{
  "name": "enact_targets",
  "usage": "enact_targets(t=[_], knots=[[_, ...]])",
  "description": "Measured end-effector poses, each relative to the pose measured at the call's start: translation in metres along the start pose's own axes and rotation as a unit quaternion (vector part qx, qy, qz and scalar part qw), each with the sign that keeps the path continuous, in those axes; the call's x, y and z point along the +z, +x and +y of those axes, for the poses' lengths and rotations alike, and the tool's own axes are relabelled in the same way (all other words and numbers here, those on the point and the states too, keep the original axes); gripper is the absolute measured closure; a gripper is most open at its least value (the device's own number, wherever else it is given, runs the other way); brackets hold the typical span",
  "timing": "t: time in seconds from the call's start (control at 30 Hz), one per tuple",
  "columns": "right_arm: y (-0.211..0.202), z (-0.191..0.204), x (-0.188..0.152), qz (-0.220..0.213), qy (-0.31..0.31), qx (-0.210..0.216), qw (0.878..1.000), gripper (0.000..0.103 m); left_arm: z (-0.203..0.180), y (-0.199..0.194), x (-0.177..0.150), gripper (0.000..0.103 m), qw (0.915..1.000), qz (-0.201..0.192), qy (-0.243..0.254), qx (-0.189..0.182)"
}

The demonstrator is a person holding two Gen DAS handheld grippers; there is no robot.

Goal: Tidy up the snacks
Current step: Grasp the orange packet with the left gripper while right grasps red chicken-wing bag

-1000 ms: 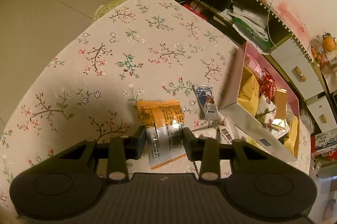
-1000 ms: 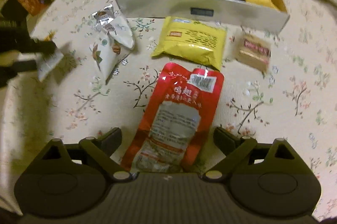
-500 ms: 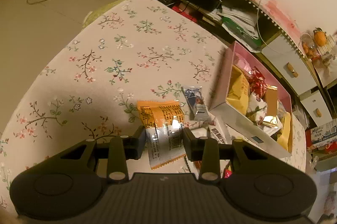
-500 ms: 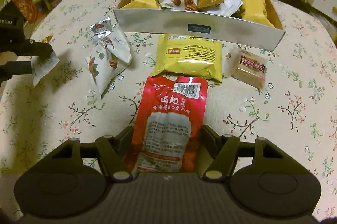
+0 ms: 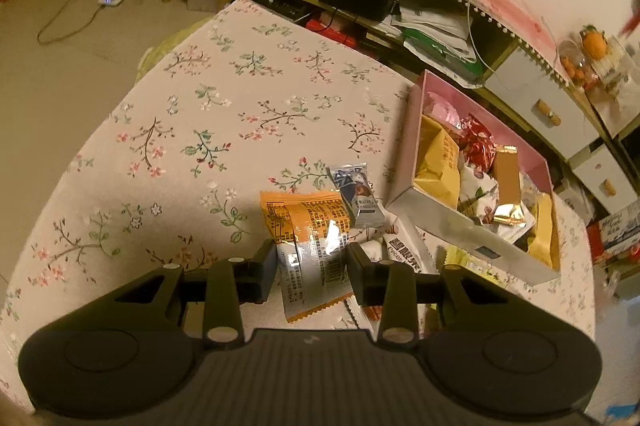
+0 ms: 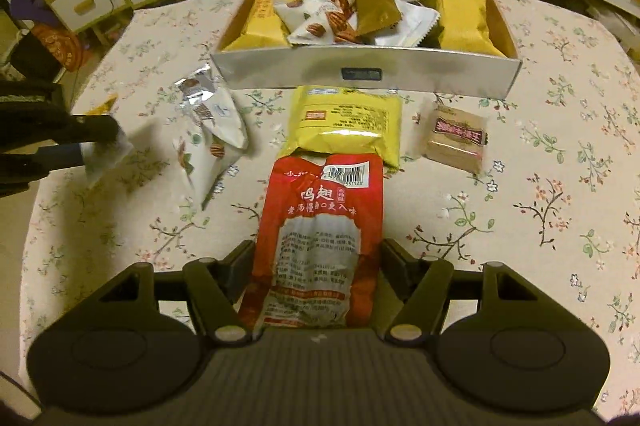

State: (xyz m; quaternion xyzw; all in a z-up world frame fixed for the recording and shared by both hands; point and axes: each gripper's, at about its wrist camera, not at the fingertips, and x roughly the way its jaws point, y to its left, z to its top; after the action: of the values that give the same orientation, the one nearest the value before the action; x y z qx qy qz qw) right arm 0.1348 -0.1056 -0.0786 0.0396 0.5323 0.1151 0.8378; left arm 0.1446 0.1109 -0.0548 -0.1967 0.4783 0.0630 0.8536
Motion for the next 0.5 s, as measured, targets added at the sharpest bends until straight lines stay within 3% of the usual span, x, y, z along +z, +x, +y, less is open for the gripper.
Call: enact_targets(t=[0.5], knots=[[-0.024, 0.004, 0.011, -0.034, -0.009, 0.032, 0.999, 0.039, -0.030, -0.005, -0.008, 0.060, 0.9928, -0.046, 0.101, 0.043]])
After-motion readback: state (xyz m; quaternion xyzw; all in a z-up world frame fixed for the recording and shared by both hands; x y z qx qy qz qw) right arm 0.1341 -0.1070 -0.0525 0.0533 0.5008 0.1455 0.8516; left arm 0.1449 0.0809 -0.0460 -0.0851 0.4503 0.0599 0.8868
